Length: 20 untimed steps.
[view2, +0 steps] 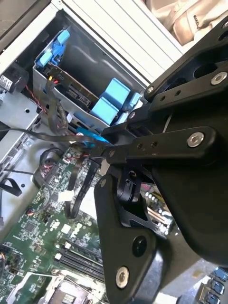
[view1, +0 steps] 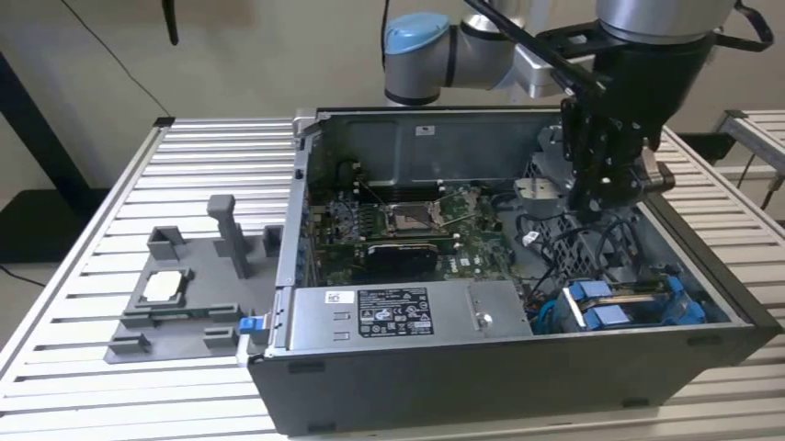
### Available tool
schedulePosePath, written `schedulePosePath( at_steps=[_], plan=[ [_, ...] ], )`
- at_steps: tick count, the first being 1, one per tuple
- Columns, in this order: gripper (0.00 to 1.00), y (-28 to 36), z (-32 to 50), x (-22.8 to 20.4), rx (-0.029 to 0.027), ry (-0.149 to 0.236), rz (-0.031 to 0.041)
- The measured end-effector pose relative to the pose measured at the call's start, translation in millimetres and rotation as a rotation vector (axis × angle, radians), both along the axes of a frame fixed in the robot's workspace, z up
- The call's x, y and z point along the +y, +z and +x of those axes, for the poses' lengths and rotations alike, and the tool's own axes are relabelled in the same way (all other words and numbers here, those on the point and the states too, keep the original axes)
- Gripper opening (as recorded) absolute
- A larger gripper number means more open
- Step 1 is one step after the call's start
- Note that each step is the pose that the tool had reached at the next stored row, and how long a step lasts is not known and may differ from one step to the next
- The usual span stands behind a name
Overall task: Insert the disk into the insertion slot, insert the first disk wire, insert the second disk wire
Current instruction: 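Insert the second disk wire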
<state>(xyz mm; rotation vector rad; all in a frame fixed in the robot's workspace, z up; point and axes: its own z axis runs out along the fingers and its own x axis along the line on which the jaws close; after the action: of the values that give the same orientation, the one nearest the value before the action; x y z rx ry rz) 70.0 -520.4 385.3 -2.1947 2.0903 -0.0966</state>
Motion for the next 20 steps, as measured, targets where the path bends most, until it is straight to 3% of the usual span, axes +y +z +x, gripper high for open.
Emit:
schedulePosePath(
  at_steps=[7, 9, 12, 14, 15, 18, 20],
  plan=[
    [0.27, -1.3, -6.8, 0.6, -0.0122, 0.025, -0.0051],
    [0.27, -1.5, -7.3, 1.4, -0.0152, 0.037, -0.0137],
    [0.27, -2.6, -8.3, 4.1, -0.0242, 0.050, -0.0233],
    [0.27, -2.9, -8.7, 5.5, -0.0264, 0.062, -0.0357],
    [0.27, -3.0, -10.5, 8.2, -0.0273, 0.082, -0.0589],
    [0.27, -3.1, -12.3, 9.0, -0.0296, 0.094, -0.0766],
    [0.27, -3.1, -12.4, 10.5, -0.0368, 0.104, -0.0826]
  ],
)
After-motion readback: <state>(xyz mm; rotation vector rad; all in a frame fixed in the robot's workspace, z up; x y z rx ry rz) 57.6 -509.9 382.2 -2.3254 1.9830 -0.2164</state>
